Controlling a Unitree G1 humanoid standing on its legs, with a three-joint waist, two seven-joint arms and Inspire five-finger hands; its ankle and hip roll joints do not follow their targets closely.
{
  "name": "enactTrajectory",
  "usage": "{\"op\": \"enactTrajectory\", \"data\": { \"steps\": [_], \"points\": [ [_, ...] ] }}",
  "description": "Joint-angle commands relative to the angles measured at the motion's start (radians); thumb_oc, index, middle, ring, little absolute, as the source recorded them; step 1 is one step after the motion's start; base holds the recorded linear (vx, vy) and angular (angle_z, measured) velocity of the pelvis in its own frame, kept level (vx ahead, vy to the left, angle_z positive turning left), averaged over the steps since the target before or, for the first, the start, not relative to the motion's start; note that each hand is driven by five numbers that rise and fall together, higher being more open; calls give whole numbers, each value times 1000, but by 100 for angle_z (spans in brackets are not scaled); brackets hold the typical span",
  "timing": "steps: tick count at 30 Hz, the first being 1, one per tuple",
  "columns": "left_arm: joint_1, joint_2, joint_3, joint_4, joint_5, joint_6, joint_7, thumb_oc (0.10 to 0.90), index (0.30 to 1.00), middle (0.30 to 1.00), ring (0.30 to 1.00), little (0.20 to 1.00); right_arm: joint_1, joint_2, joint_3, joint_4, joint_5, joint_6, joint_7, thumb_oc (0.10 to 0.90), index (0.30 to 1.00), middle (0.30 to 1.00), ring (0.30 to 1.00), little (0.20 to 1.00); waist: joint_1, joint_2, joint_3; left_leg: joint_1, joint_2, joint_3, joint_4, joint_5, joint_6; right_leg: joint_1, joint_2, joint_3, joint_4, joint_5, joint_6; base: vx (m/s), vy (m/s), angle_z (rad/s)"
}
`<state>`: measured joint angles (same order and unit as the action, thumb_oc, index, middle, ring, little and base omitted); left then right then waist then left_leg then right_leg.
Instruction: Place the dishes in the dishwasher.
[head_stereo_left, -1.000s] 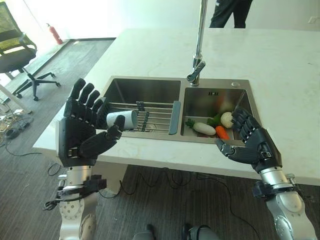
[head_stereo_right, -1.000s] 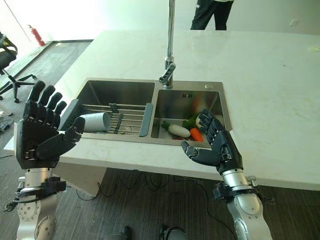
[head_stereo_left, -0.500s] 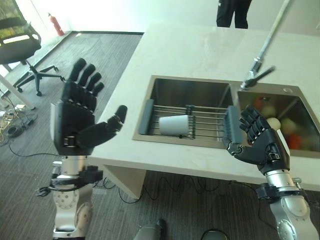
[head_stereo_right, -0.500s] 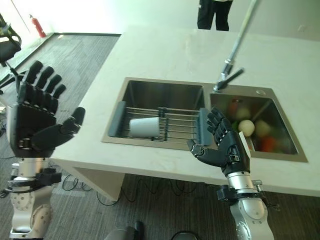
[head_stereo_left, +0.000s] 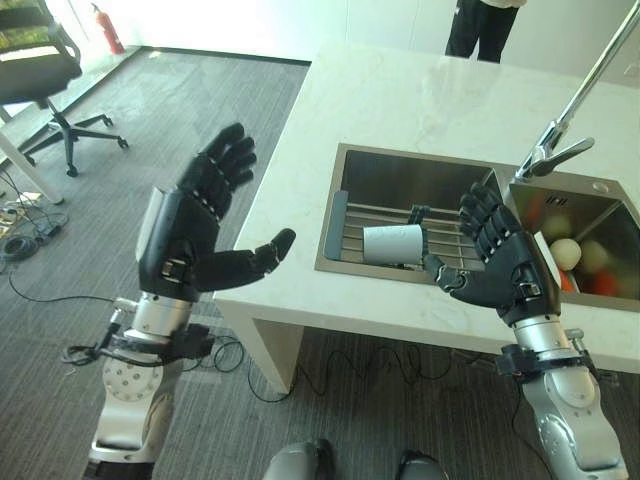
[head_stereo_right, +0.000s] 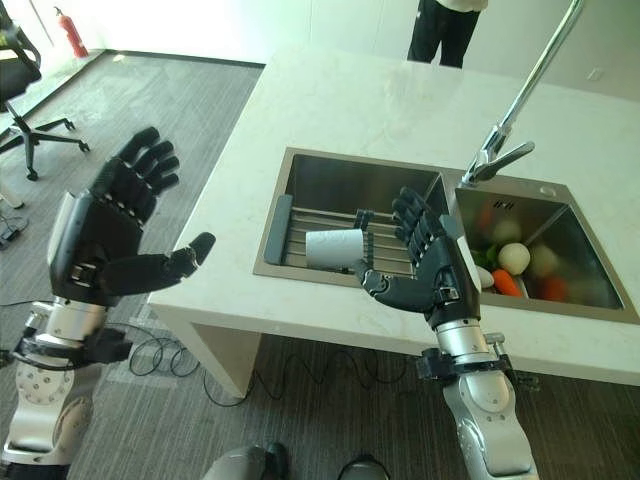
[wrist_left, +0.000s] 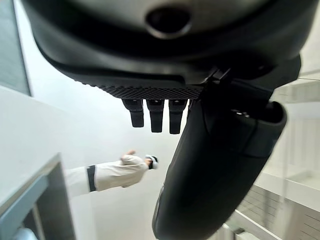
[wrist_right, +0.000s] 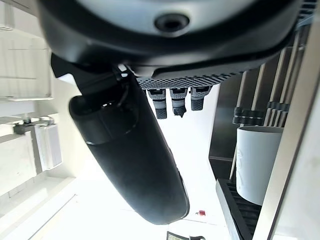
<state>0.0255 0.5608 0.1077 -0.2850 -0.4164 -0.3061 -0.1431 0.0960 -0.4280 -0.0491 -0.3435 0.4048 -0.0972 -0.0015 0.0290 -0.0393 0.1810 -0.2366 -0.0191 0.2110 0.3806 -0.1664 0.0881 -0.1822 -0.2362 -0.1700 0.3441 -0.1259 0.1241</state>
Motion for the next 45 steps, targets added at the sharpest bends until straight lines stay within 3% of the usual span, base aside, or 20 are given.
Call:
{"op": "enactTrajectory", "data": {
  "steps": [1,6,10,15,21,22,24,29,34,45],
  "points": [
    [-59,43,26,-92,82,-60,-2,800,900,900,900,900,-74,-55,-77,-64,63,-81,-5,800,900,900,900,900,-32,38,-102,99,158,-84,-81,11,-139,43,27,-26,-44,23,8,29,-122,-14],
    [-89,117,47,-67,119,-37,-13,800,900,900,900,900,-78,-75,-97,-58,70,-61,8,800,900,900,900,900,-60,60,-111,108,171,-75,-81,13,-152,42,36,-17,-44,15,1,16,-82,-8],
    [-206,233,-8,-25,145,42,-28,800,900,900,900,900,-114,-109,-83,-35,70,-39,16,800,900,900,900,900,-101,86,-119,121,172,-64,-81,7,-157,39,37,5,-44,15,5,5,2,-10],
    [-264,277,-17,-13,120,92,-56,800,900,900,900,900,-131,-121,-66,-35,64,-18,28,800,900,900,900,900,-118,97,-126,135,172,-45,-81,-2,-157,40,40,22,-44,12,4,12,29,-12],
    [-406,338,-107,111,140,221,-59,800,900,900,900,900,-160,-170,-52,-13,70,26,75,800,900,900,900,900,-157,119,-129,161,170,-7,-81,-12,-154,44,45,55,-44,12,7,3,93,-18],
    [-443,354,-141,144,153,277,-65,800,900,900,900,900,-164,-177,-48,-5,73,30,86,800,900,900,900,900,-165,121,-130,168,167,1,-81,-16,-151,45,46,63,-44,13,10,-9,76,-22],
    [-477,371,-177,203,172,318,-74,800,900,900,900,900,-167,-189,-44,-3,79,35,101,800,900,900,900,900,-176,125,-131,172,168,11,-81,-18,-148,43,49,74,-44,15,11,-12,58,-15],
    [-566,381,-265,392,165,344,-68,800,900,900,900,900,-188,-215,-40,28,93,36,128,800,900,900,900,900,-198,137,-130,185,167,37,-81,-23,-144,44,53,94,-44,16,15,-13,60,-19],
    [-593,359,-290,506,138,328,-60,800,900,900,900,900,-187,-217,-34,39,88,35,151,800,900,900,900,900,-212,139,-132,190,164,48,-81,-26,-140,41,59,106,-44,18,15,-8,34,-10],
    [-625,314,-347,694,276,285,-7,800,900,900,900,900,-194,-225,-22,72,86,30,183,800,900,900,900,900,-230,126,-135,204,165,62,-81,-37,-134,48,67,117,-44,14,16,4,9,-3]
  ]
}}
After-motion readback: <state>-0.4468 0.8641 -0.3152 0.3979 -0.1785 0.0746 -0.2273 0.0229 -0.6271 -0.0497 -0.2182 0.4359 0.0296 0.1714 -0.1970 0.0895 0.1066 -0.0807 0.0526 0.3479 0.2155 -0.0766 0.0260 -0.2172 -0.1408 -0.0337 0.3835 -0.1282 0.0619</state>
